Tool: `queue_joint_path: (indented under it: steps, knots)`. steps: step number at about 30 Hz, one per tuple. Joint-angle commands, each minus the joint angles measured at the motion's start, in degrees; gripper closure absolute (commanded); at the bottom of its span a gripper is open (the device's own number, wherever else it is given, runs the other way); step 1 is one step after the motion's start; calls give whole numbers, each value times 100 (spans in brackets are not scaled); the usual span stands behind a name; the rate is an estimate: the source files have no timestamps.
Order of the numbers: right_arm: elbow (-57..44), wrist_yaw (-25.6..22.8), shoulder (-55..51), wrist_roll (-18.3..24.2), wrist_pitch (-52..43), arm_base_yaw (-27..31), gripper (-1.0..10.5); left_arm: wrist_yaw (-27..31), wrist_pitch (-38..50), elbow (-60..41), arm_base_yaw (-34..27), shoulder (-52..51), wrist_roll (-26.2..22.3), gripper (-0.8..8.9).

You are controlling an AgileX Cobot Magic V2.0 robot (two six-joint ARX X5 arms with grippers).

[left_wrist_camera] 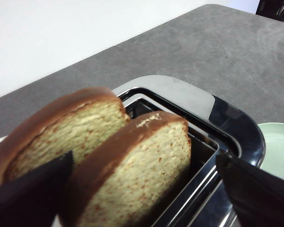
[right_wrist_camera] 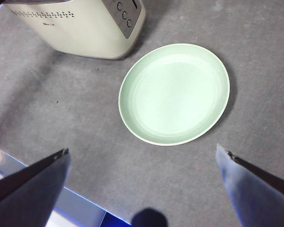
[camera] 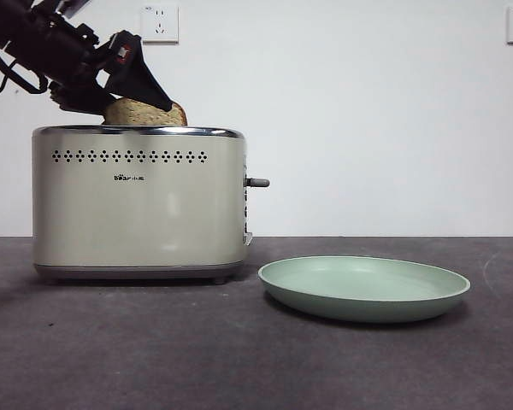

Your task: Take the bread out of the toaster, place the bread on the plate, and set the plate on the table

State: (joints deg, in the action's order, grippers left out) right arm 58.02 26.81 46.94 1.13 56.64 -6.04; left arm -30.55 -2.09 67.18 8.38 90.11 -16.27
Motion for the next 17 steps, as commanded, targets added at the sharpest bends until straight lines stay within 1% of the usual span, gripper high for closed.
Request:
queue_joint_path:
  steps: [1,4,5,13,17]
  knots:
    - [2,-13,0,48,-42,-4,286,77,-17,2,31,26,-52,664]
    - [2,-13,0,46,-42,-4,286,81,-166,2,31,26,-50,799]
    - [2,-13,0,46,-42,-4,286,90,-219,2,28,26,-48,827]
    - [2,-13,0,42,-42,-4,289,85,-234,214,26,4,-28,822]
    - [2,-13,0,42,-39,-4,289,83,-610,660,26,-31,-24,822]
